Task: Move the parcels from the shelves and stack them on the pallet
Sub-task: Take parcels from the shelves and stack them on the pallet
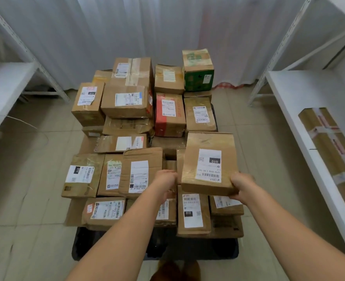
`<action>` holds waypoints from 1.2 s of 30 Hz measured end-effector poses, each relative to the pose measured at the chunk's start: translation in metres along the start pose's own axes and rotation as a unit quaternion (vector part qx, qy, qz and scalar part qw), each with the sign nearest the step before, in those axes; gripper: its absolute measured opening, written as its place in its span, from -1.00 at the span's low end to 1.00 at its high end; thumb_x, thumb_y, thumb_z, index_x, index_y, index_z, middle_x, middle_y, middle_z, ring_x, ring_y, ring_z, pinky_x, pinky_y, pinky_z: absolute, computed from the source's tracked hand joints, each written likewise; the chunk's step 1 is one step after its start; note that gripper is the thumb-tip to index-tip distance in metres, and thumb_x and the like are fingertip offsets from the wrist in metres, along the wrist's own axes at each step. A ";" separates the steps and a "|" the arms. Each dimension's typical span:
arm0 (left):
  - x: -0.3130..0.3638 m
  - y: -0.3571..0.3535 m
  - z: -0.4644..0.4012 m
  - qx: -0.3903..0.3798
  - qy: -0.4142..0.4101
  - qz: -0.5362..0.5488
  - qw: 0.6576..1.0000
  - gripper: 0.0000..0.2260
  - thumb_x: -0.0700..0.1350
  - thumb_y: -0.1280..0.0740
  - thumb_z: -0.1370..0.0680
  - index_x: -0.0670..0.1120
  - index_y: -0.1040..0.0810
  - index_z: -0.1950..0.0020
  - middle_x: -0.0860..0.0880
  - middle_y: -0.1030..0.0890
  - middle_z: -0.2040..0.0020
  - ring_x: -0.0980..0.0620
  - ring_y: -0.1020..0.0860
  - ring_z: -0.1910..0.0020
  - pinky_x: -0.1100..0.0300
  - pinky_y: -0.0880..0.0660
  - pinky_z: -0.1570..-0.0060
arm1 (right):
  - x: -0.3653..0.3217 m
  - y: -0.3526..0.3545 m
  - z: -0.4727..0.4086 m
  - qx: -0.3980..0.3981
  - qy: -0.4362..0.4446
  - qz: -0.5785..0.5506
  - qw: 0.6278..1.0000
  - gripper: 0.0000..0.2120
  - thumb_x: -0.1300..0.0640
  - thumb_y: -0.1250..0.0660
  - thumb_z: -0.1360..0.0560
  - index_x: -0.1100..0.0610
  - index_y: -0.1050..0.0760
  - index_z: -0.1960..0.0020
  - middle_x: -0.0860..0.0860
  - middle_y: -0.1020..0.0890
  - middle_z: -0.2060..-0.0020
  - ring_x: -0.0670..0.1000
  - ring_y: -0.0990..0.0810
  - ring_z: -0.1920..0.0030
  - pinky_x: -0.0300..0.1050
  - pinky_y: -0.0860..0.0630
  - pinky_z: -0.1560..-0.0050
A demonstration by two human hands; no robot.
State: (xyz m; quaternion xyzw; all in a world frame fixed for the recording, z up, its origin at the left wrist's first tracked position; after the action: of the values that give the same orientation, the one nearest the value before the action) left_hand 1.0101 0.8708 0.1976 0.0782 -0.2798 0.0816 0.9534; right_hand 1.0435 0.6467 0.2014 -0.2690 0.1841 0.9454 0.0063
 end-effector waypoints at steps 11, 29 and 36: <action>-0.009 0.033 -0.056 0.199 -0.089 -0.183 0.959 -0.56 -0.17 -0.31 -0.57 -0.12 -0.37 -0.45 -0.12 -0.45 -0.40 -0.16 -0.47 -0.31 -0.02 -0.45 -0.22 | 0.038 -0.028 -0.055 0.078 0.064 0.018 0.995 -0.59 0.28 -0.13 -0.60 0.06 -0.43 -0.40 0.09 -0.60 -0.21 0.13 -0.58 -0.05 0.00 -0.57 -0.05; -0.042 -0.032 -0.091 0.144 -0.091 -0.357 0.918 -0.76 -0.13 -0.16 -0.65 -0.23 -0.42 -0.25 -0.16 -0.45 -0.22 -0.13 -0.43 -0.19 0.03 -0.42 -0.15 | 0.063 -0.075 -0.107 -0.052 0.106 0.034 0.992 -0.56 0.21 -0.20 -0.64 0.07 -0.28 -0.50 0.06 -0.48 -0.36 0.07 -0.52 -0.25 0.01 -0.51 -0.24; -0.044 -0.049 -0.103 0.214 -0.100 -0.293 0.927 -0.51 -0.18 -0.24 -0.60 -0.22 -0.16 -0.49 -0.20 -0.32 -0.37 -0.21 -0.49 -0.19 -0.10 -0.50 -0.15 | 0.068 -0.088 -0.124 -0.090 0.094 0.025 0.991 -0.61 0.13 -0.13 -0.67 0.05 -0.29 -0.49 -0.02 -0.52 -0.19 0.05 -0.52 -0.18 0.03 -0.50 -0.22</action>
State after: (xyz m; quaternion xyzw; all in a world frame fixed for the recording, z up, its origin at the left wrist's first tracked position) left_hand 1.0367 0.8385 0.0826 0.3662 -0.3145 -0.1516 0.8625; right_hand 1.0582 0.6790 0.0386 -0.3517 0.1048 0.9283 -0.0591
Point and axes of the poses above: each hand's wrist, its own z-axis away from the middle knuckle, its own y-axis out of the back of the hand, x = y × z, the point moved 4 cm from there along -z, towards the middle knuckle
